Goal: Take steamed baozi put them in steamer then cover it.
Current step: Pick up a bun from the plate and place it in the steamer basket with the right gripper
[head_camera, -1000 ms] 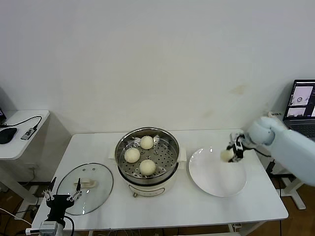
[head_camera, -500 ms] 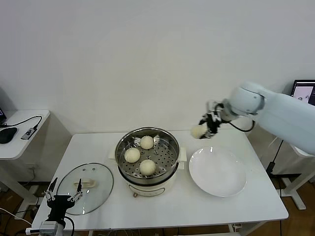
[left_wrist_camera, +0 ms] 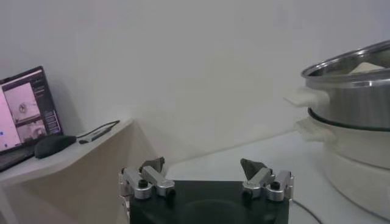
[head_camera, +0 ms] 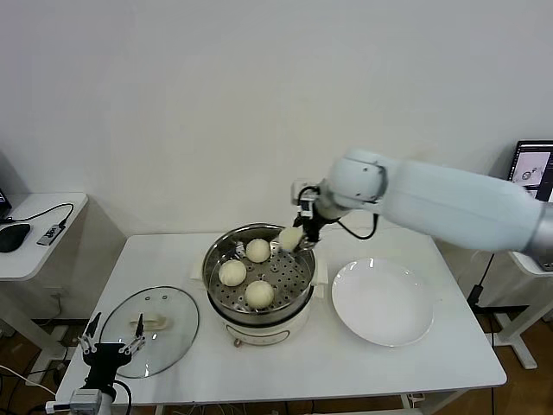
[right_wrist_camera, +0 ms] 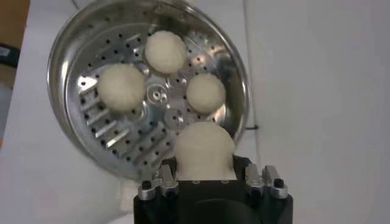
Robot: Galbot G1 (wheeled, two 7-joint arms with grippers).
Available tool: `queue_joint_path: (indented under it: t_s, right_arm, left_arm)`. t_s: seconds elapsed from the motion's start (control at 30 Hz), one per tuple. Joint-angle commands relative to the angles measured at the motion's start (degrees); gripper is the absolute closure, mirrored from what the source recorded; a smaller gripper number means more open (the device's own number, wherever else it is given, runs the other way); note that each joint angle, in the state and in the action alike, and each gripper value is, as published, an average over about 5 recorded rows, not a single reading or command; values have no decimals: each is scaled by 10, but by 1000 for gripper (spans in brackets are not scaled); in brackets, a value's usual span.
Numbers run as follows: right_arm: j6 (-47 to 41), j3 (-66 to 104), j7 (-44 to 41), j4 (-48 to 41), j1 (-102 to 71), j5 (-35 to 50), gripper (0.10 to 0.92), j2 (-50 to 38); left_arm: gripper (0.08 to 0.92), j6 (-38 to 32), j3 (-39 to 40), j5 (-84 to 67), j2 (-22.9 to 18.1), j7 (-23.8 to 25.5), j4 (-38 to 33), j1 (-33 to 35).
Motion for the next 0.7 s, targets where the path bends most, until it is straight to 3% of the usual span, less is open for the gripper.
queue_joint_path:
  t_s: [0.03,0.7]
  right_arm:
    - [-27,-15,34,-57,-47,11,448,78]
    - [-26,0,24,-82,-91,-50,437,79]
  left_arm:
    - [177,-1,-2,0,-1,0,0,0]
    - [177,-4,-7,0,-1,-1,-1,2]
